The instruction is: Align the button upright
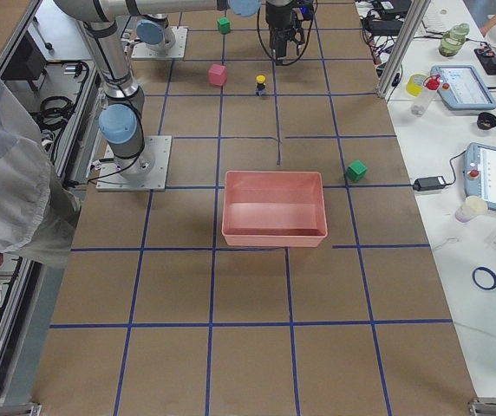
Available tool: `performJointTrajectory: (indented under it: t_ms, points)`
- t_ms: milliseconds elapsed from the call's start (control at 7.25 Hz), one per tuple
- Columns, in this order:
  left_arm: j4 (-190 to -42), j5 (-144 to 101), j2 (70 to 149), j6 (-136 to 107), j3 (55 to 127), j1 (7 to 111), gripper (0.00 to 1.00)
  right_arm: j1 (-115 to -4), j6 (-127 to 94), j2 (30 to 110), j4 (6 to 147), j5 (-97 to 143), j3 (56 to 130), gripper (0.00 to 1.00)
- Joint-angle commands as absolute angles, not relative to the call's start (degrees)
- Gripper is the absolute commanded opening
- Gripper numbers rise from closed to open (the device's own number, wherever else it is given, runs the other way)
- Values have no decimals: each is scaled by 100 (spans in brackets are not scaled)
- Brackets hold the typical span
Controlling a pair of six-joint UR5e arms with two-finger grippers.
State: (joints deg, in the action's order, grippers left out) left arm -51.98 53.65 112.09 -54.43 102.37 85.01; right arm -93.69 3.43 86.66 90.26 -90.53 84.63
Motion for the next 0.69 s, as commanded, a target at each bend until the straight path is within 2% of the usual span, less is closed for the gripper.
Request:
performJointTrajectory:
  t_ms: [0,276,552]
  points:
    - [-6261,7545,10681,-3142,9653,8525,100,-9369,343,8666,9018,-9053,8464,100]
    - [-7413,9371,10128,-573,9108,8525,100,-9369,343,8666,9018,-9062,8464,100]
    - [-8644,9885,9609,-108,8773,8455,100,-9369,351,8666,9018,-9053,8464,100]
